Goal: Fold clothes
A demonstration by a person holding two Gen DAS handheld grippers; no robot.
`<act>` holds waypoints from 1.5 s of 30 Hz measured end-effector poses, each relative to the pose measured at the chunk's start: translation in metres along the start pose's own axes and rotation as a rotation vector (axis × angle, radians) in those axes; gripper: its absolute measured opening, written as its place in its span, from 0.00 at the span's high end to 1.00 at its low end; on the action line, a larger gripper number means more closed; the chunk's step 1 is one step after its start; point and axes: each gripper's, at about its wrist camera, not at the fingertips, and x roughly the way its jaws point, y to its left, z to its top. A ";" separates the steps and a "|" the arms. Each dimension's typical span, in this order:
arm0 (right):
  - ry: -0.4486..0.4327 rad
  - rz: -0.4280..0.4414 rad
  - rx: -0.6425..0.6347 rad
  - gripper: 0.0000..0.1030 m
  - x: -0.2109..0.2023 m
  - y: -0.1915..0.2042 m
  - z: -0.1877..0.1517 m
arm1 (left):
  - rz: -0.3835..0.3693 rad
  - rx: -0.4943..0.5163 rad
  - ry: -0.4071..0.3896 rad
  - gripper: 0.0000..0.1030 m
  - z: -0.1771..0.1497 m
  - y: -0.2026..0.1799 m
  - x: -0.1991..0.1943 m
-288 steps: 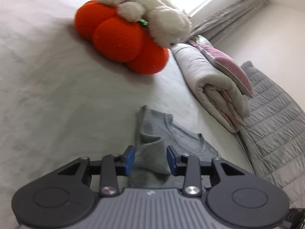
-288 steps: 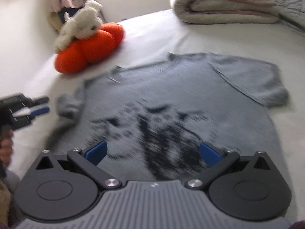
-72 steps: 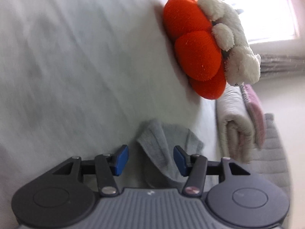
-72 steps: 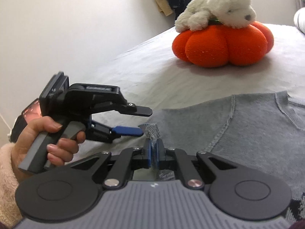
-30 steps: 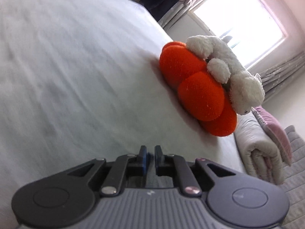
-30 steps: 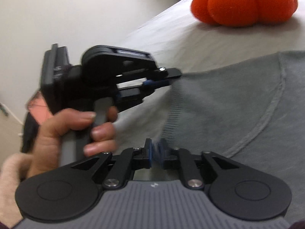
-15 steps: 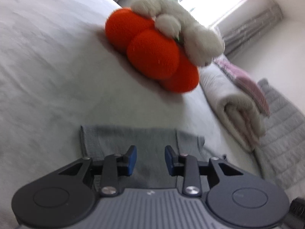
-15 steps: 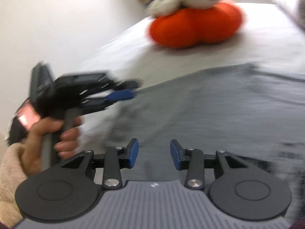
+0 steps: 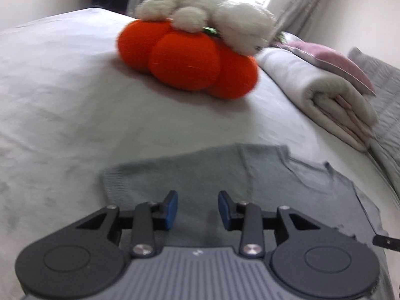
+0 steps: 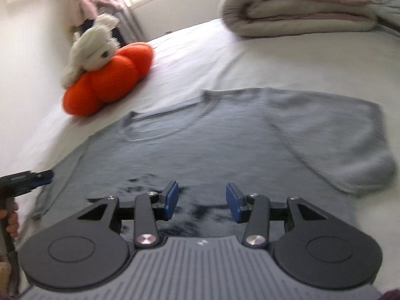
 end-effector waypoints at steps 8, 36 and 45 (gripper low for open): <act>0.037 -0.061 -0.018 0.54 -0.030 -0.010 -0.017 | -0.011 0.138 0.060 0.58 -0.016 -0.061 -0.038; -0.004 -0.180 0.163 0.33 -0.141 -0.042 -0.093 | 0.082 0.150 0.189 0.21 -0.137 -0.050 -0.164; 0.010 -0.232 0.187 0.33 -0.175 -0.061 -0.126 | 0.035 0.043 0.214 0.38 -0.163 -0.042 -0.178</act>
